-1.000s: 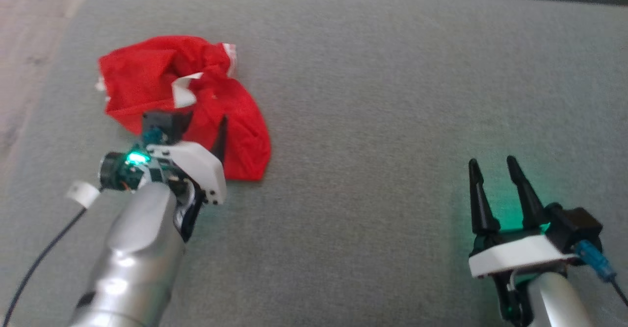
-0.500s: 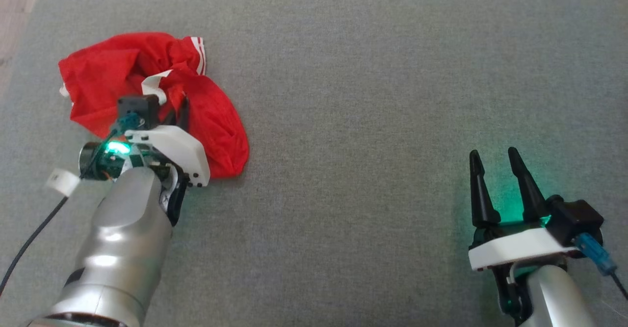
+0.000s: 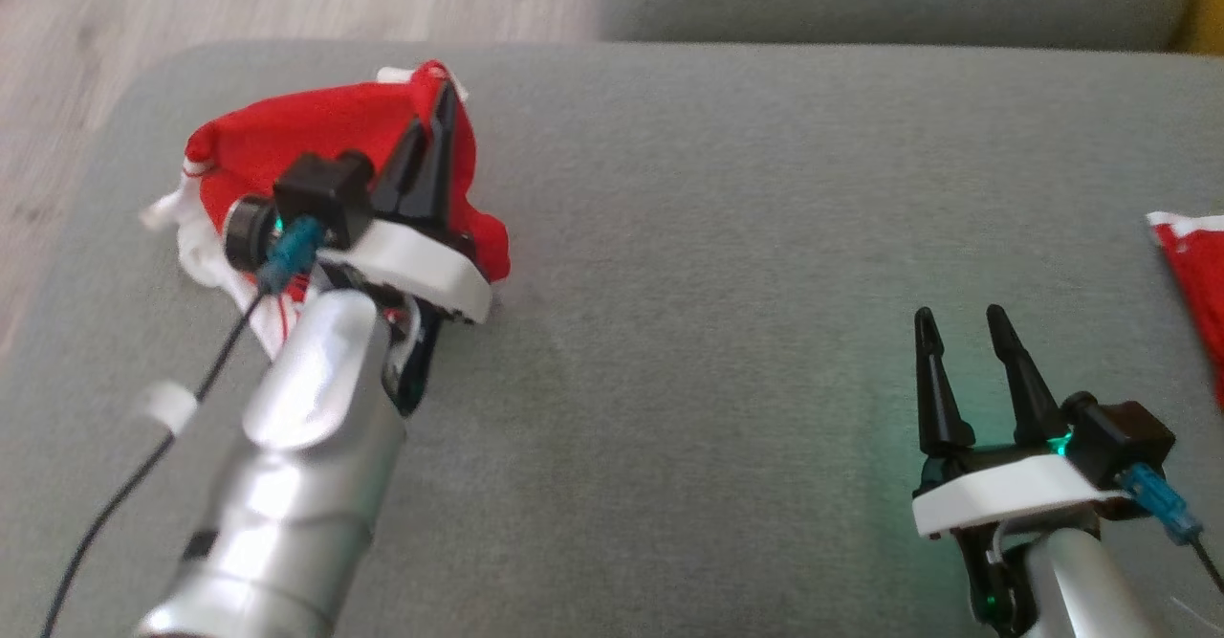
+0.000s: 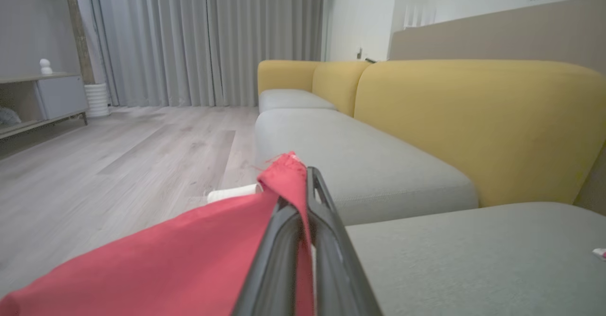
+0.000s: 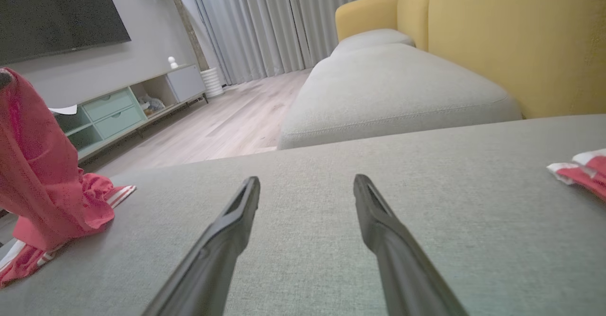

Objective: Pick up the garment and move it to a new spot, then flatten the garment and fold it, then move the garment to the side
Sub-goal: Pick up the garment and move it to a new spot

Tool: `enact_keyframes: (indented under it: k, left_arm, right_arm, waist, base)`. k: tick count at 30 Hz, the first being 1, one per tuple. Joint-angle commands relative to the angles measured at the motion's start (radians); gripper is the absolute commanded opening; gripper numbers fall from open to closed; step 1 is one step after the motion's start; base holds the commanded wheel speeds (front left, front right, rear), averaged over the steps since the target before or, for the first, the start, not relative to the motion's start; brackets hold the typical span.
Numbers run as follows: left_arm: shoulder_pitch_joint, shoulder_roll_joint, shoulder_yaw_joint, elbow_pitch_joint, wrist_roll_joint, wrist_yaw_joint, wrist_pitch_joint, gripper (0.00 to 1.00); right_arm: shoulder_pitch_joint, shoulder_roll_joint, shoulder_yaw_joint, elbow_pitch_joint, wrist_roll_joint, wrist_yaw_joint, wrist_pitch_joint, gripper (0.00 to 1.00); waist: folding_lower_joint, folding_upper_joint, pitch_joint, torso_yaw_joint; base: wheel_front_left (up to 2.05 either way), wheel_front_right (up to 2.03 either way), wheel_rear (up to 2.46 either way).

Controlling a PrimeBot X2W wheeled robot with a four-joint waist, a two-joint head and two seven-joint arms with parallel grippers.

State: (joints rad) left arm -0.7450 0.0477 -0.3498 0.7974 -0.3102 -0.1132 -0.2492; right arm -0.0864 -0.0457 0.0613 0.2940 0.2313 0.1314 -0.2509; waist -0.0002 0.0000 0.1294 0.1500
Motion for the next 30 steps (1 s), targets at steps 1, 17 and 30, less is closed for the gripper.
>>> enact_keyframes:
  k: [1, 17, 30]
  left_arm:
    - [0.007, 0.016, 0.015, -0.073, -0.011, 0.01, -0.011, 0.0]
    - [0.066, 0.003, -0.31, -0.441, -0.141, 0.175, 0.038, 0.0]
    - [-0.063, 0.003, -0.588, -0.4, -0.315, 0.286, 0.002, 1.0]
  right_arm:
    - [-0.001, -0.004, 0.02, -0.026, 0.005, -0.001, -0.011, 1.0]
    - [-0.05, -0.004, 0.037, -0.047, 0.076, -0.001, -0.011, 1.0]
    - [-0.07, -0.004, 0.075, -0.058, 0.109, -0.001, -0.011, 1.0]
  waist:
    - [0.0002, 0.0, -0.03, -0.032]
    - [0.0002, 0.0, 0.026, -0.307]
    - [0.0002, 0.0, 0.078, -0.412]
  base:
    - [0.0, 0.0, 0.0]
    - [0.0, 0.0, 0.0]
    - [0.0, 0.0, 0.0]
